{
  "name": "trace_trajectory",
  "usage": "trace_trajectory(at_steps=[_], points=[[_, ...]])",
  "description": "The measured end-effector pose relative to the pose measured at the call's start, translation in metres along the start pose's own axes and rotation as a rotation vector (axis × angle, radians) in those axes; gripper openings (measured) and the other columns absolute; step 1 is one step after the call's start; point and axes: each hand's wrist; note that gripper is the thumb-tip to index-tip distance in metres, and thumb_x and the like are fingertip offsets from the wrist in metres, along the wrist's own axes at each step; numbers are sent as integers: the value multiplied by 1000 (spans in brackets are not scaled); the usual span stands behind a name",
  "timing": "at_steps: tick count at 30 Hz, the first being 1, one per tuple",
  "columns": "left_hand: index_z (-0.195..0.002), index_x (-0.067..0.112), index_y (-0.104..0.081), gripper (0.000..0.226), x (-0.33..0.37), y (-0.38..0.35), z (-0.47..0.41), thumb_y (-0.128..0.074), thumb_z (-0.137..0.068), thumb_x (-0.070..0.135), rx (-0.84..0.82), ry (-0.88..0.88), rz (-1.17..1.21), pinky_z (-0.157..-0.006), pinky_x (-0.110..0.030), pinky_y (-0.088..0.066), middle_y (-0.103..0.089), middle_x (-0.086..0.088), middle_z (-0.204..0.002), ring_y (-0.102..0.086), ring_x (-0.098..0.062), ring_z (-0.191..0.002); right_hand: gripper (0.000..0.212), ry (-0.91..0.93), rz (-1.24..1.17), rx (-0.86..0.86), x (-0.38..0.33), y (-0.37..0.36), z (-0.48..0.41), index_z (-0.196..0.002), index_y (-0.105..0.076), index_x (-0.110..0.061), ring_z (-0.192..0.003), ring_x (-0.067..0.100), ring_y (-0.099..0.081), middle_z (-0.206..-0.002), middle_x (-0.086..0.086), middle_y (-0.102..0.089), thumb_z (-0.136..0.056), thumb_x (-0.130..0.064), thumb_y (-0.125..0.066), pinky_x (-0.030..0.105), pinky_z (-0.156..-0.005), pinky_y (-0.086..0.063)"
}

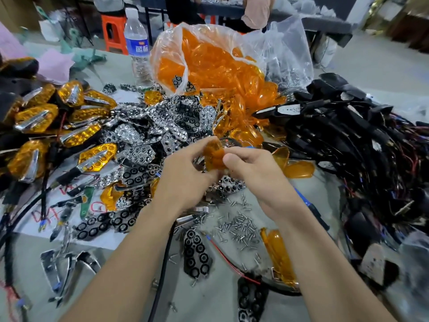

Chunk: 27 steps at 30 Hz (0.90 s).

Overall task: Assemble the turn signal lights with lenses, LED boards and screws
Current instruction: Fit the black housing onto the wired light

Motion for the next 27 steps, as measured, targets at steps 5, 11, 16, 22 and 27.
trace_trajectory(at_steps=[5,11,16,22,27], points=[[-83,34,-79,19,4,6,-2,-79,-89,16,74,167,212,-62,-37,-63,-78,7,-76,-74,-14,-64,34,-54,645,95,4,20,14,-91,-81,-32,-75,6,-73,-84,-15,-78,-97,-4,-62,29,-71,-62],[-76,18,-75,30,11,12,-4,-61,-101,24,251,316,460,-63,-30,-50,-64,-4,-78,-58,-16,-71,6,-18,624,-136,6,-21,31,-84,-79,-25,-62,-1,-62,-71,-12,-72,-86,-20,-79,12,-57,-46],[-62,25,-53,37,16,20,-3,-59,-98,22,282,403,538,-46,-21,-36,-42,5,-56,-38,-12,-50,13,41,824,-235,11,-43,35,-80,-73,-18,-80,20,-62,-85,0,-66,-86,-26,-81,39,-77,-56],[-62,21,-76,33,14,14,-2,-67,-93,17,124,364,471,-49,-20,-49,-70,-2,-69,-62,-10,-57,17,-37,554,127,15,1,33,-71,-76,-37,-49,1,-55,-59,-19,-66,-80,-26,-86,13,-46,-40],[-86,17,-81,23,9,8,-3,-65,-97,6,-19,358,516,-56,-23,-57,-81,-8,-89,-77,-20,-74,29,81,176,378,17,9,36,-81,-78,-40,-57,6,-65,-71,-14,-74,-82,-12,-84,24,-58,-56]])
Point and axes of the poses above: each hand's wrist, its own z-axis away from the middle knuckle, its own y-axis out of the back of the hand, x = y × z
